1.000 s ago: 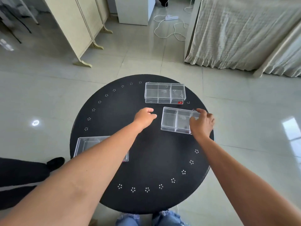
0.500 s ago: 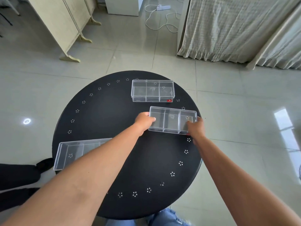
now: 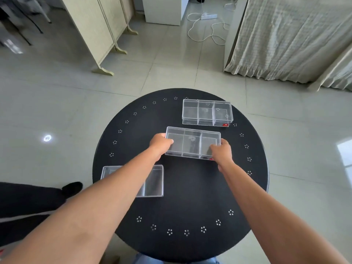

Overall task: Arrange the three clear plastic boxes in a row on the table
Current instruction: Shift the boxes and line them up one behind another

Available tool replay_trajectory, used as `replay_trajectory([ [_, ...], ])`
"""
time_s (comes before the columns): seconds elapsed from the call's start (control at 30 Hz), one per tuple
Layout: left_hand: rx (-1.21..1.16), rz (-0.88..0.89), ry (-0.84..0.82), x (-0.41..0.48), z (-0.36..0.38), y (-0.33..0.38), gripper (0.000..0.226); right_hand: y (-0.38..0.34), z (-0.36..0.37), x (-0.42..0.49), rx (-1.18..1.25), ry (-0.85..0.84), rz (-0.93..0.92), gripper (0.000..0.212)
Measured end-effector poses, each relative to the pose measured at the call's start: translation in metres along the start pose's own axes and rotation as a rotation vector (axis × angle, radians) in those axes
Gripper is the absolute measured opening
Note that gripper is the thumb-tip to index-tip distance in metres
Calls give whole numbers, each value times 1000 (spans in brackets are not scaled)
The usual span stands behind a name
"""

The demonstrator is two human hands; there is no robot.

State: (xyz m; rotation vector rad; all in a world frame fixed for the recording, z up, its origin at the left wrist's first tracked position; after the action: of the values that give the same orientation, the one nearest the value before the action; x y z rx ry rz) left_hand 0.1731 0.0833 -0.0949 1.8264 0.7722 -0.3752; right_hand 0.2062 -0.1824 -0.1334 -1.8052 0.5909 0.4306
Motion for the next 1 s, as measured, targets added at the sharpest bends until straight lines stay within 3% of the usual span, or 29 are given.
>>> replay_trajectory([
  [0.5, 31, 5, 88, 21, -94, -43, 28, -27, 98, -31, -53, -13, -21, 50],
  [0.77, 38, -19, 135, 29, -143, -62, 32, -42, 142, -48, -104, -80, -92, 39],
  [1.0, 34, -35, 139, 33, -182, -82, 68, -48, 176, -58, -113, -138, -131, 42],
])
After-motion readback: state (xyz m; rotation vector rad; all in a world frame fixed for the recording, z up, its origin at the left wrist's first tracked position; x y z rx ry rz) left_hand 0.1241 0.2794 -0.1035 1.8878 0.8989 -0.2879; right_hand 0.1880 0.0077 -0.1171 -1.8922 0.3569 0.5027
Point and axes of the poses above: each hand's wrist, its own x-axis towards the middle knuckle, its own z-axis out of the palm, y = z × x, the point moved 10 cm from there along x, towards the middle knuckle, and after that the axes turned 1 degree about -z, right-handed, at the moved point
